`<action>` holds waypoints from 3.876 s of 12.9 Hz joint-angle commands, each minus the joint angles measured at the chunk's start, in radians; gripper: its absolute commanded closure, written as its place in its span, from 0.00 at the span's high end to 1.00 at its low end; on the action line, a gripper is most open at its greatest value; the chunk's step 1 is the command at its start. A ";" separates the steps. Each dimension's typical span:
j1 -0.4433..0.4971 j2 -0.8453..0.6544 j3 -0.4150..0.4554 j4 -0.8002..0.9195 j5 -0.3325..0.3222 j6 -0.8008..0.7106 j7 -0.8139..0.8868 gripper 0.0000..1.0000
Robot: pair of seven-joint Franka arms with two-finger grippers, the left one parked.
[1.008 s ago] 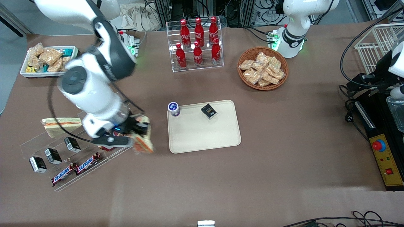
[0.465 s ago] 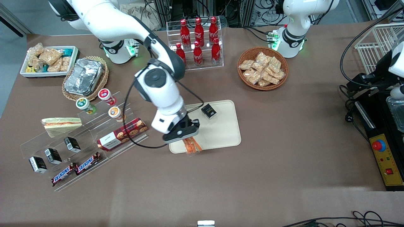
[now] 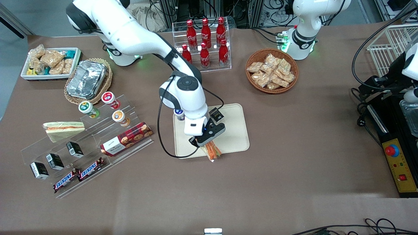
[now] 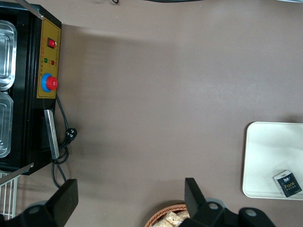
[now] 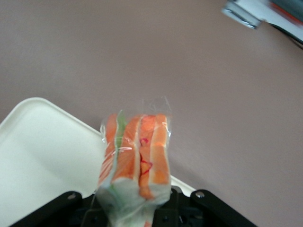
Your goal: Place sandwich on tray
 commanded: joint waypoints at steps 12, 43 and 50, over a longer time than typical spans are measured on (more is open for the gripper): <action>-0.217 0.134 0.242 -0.046 -0.007 0.071 -0.748 0.00; -0.662 -0.607 -0.085 -0.005 0.370 -0.874 -0.512 1.00; -0.672 -0.645 -0.151 -0.007 0.389 -0.981 -0.488 1.00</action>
